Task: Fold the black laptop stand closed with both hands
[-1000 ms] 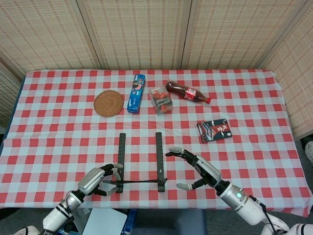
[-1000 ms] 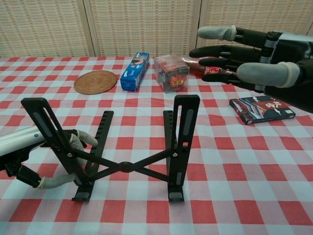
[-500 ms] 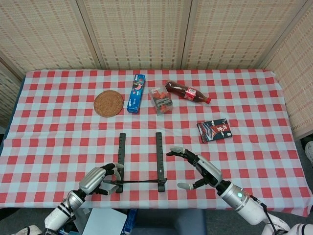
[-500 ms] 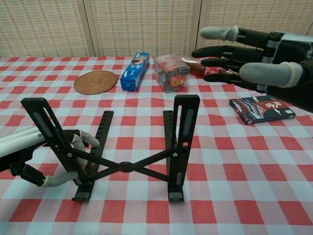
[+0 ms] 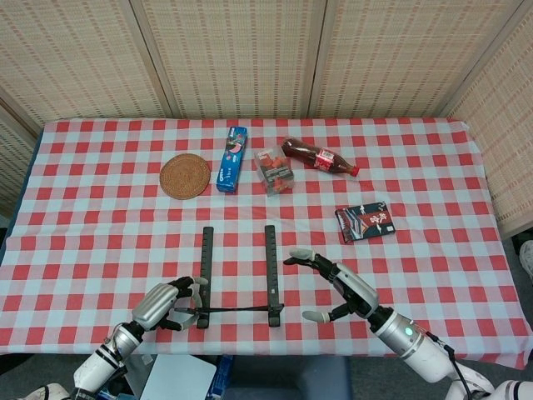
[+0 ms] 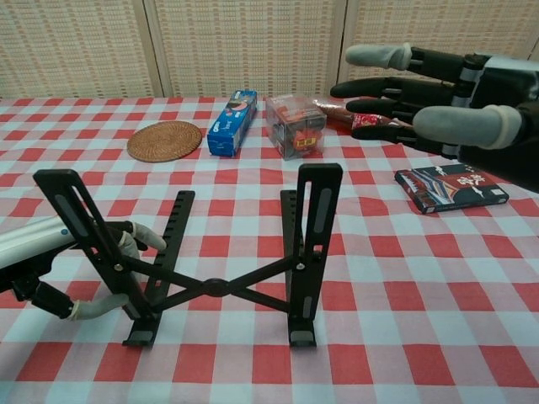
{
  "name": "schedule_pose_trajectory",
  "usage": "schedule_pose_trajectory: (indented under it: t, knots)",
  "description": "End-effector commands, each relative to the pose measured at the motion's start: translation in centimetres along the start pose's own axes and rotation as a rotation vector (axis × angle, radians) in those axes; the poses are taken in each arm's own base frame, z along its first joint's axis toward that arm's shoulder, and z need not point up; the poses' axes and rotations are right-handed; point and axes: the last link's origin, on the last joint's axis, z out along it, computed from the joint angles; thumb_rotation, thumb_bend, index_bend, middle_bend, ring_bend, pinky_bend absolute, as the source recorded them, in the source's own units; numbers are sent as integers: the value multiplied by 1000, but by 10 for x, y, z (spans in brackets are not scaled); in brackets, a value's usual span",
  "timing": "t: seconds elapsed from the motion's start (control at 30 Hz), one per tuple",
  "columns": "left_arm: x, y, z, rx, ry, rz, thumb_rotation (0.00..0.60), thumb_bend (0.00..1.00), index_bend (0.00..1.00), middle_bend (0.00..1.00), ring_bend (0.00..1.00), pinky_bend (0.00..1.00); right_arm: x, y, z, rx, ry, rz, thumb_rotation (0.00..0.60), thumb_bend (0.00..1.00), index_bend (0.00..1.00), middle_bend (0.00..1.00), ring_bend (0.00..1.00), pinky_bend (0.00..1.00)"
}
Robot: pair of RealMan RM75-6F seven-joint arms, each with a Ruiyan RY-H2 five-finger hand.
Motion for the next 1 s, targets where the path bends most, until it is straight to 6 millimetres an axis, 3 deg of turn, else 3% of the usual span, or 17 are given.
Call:
schedule_pose_trajectory:
  t: [0.03, 0.43, 0.8, 1.0]
  knots:
    - [0, 0, 0, 0, 0, 3, 600, 349, 502, 207, 189, 309, 0, 0, 0, 0, 0, -1, 600, 153, 121, 189, 44, 55]
    - [3, -3, 1, -3, 6, 23, 600, 349, 569, 218, 192, 309, 0, 1, -1, -5, 1, -15, 600, 153, 121, 189, 44, 55]
    - [6, -4, 3, -13, 4, 57, 600, 349, 569, 221, 193, 309, 8, 12, -11, -145, 45, -338, 600, 153, 121, 189, 44, 55]
    - [7, -4, 0, -14, -4, 62, 600, 349, 488, 221, 189, 309, 7, 21, -13, -278, 25, -504, 600, 149, 139, 189, 44, 55]
